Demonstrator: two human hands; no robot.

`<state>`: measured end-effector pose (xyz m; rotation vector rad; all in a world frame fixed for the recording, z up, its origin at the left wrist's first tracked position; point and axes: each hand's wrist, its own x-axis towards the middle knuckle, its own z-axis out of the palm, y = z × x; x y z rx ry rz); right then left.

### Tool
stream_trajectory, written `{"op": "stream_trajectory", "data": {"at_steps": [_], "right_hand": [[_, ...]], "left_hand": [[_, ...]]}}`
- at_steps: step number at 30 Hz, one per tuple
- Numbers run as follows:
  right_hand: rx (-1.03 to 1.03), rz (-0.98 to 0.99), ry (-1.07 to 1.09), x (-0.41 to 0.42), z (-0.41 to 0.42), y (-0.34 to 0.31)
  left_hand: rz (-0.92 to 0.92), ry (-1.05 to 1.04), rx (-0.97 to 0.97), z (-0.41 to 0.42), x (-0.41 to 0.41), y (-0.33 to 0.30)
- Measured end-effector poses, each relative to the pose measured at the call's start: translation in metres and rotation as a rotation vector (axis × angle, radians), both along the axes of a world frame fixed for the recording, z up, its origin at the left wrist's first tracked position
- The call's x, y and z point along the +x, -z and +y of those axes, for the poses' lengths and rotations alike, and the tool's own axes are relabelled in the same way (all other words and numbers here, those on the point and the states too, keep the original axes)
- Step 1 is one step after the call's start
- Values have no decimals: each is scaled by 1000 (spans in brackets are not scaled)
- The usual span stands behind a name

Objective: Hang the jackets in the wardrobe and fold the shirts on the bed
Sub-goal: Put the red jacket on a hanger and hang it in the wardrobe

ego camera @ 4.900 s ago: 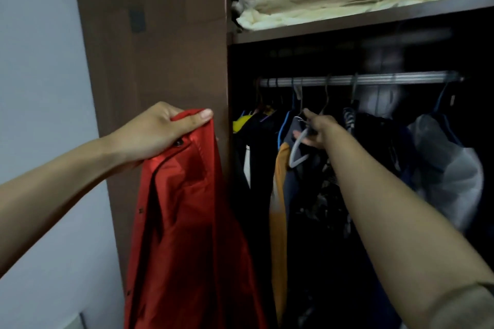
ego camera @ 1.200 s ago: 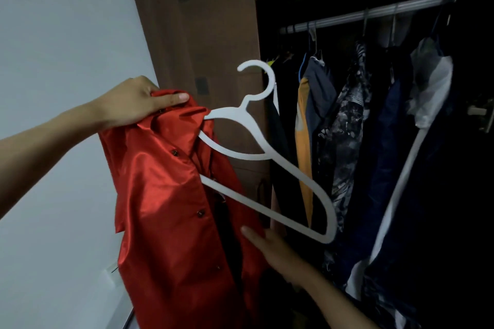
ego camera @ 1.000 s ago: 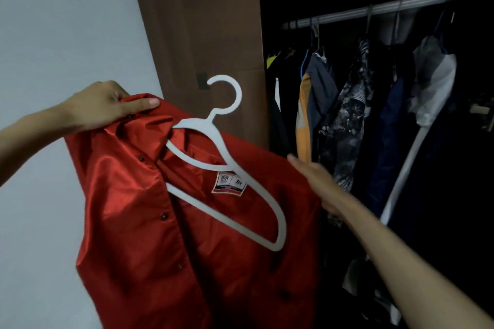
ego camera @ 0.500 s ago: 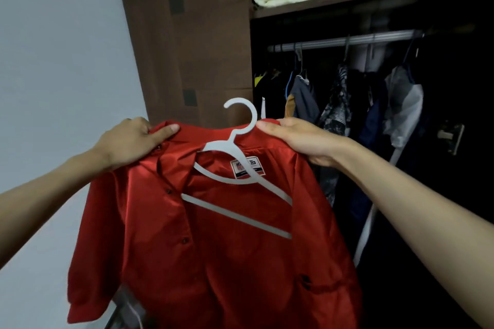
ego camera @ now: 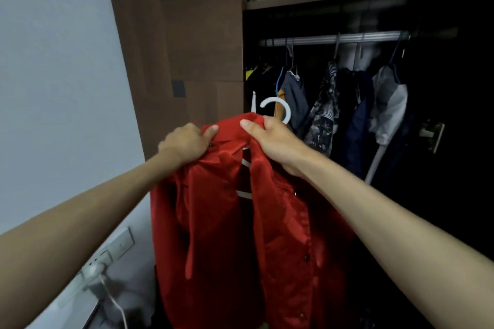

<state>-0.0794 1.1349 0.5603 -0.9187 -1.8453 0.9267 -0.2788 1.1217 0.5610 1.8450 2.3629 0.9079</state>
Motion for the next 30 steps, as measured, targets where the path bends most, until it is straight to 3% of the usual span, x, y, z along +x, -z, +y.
{"op": "stream_trajectory", "data": {"at_steps": [7,13,17,20,23,28,30], "right_hand": [[42,-41,101,0,13,20],[104,5,10,-26,-15,17],[4,-19,-145,-15,-27,10],[-119,-162,-261,15,-33,7],[-75,-501,-263,40,-35,16],[-2,-904,-199,51,-41,27],[87,-934,-130,44,-51,33]], "left_hand": [[-363,252,-98,-13,29,34],[-221,429,-72,-15,34,41],[-308,422,-52,-24,21,36],[-450,367,-29,-33,1,23],[-558,298,-52,-42,-17,14],[-541,202,-29,-43,-39,14],[-539,166,-22,-42,-43,16]]}}
